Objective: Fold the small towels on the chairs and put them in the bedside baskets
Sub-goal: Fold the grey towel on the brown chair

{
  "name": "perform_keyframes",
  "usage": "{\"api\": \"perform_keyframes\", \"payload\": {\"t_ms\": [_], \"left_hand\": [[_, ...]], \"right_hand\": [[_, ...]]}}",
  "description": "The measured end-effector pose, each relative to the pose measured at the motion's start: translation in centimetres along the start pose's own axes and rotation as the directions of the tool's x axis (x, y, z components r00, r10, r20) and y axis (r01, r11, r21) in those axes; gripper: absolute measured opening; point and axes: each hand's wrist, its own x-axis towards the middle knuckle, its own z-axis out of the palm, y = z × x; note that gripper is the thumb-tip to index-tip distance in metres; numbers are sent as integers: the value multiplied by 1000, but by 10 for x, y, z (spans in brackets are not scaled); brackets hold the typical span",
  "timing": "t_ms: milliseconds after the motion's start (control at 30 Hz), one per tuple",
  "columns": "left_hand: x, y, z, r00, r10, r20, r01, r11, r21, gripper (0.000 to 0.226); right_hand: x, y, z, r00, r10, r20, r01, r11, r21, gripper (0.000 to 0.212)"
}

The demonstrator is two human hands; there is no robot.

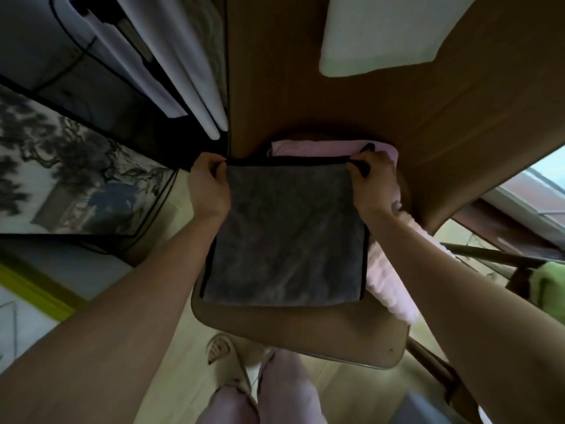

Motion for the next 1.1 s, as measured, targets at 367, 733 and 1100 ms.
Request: {"api": "perform_keyframes", "payload": {"t_ms": [367, 733, 1100], "left_hand": [[-7, -13, 4, 998, -59, -29, 56, 994, -89, 32], [-109, -78, -46, 947, -283, 154, 280, 959, 40, 43], [-150, -120, -46, 938, -263, 227, 246, 964, 98, 38]], "right_hand": [[7, 9, 23, 1000, -10, -12, 8, 996, -87, 25], [-197, 4, -14, 951, 295, -97, -266, 935, 234, 21], [-234, 36, 28, 826, 561, 61, -488, 657, 574, 23]]}}
